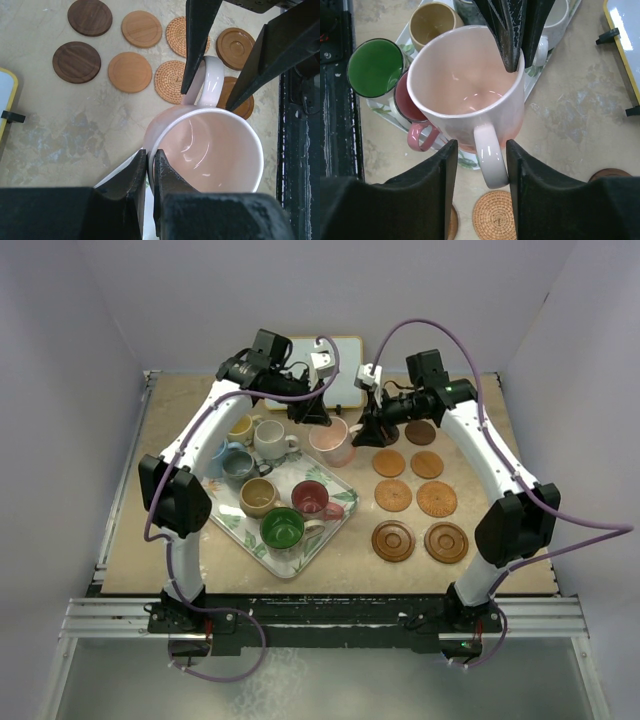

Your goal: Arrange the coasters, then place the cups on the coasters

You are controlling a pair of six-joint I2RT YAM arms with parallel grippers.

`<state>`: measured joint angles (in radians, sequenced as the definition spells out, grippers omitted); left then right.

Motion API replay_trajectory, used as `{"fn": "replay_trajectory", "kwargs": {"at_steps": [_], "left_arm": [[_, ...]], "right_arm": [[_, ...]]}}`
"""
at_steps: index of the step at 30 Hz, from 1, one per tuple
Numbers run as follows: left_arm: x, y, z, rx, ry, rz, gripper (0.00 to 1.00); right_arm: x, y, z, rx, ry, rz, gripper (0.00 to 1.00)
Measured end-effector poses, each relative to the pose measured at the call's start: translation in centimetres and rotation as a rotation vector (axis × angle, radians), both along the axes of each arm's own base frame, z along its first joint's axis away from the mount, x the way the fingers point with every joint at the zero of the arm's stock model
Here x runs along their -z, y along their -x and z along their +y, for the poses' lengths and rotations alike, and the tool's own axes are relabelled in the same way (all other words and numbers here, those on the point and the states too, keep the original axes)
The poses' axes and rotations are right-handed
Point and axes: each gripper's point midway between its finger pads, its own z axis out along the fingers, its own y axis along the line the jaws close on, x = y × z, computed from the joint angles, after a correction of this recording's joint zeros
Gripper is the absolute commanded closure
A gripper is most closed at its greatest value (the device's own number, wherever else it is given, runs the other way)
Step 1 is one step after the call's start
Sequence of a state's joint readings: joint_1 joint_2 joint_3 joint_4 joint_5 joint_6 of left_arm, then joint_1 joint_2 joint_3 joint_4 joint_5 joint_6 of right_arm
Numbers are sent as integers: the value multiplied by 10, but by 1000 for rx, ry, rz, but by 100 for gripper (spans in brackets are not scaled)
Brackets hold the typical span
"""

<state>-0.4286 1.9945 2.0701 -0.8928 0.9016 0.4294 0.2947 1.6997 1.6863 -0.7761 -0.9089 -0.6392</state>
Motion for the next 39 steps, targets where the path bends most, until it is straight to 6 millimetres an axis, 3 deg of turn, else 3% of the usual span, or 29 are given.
{"fn": "replay_trajectory", "kwargs": {"at_steps": [4, 11, 21, 27, 32, 37, 39], "left_arm": [[-1, 3, -1, 11, 9, 9, 97], [-2, 5, -2, 20, 16, 14, 97], [-3, 6, -2, 26, 22, 18, 97], [-3, 6, -3, 28, 25, 18, 97], [-3, 7, -3, 31, 27, 19, 97], [-4, 6, -4, 33, 31, 13, 97], [-4, 6, -3, 31, 29, 17, 97]], "right_arm": [[1, 1, 0, -14, 6, -13, 74], [1, 4, 2, -35, 3, -19, 85], [3, 6, 3, -36, -4, -4, 64], [4, 7, 5, -38, -10, 3, 64], [7, 8, 7, -42, -8, 10, 74], [6, 10, 9, -56, -17, 7, 98], [6, 10, 10, -61, -16, 2, 100]]}}
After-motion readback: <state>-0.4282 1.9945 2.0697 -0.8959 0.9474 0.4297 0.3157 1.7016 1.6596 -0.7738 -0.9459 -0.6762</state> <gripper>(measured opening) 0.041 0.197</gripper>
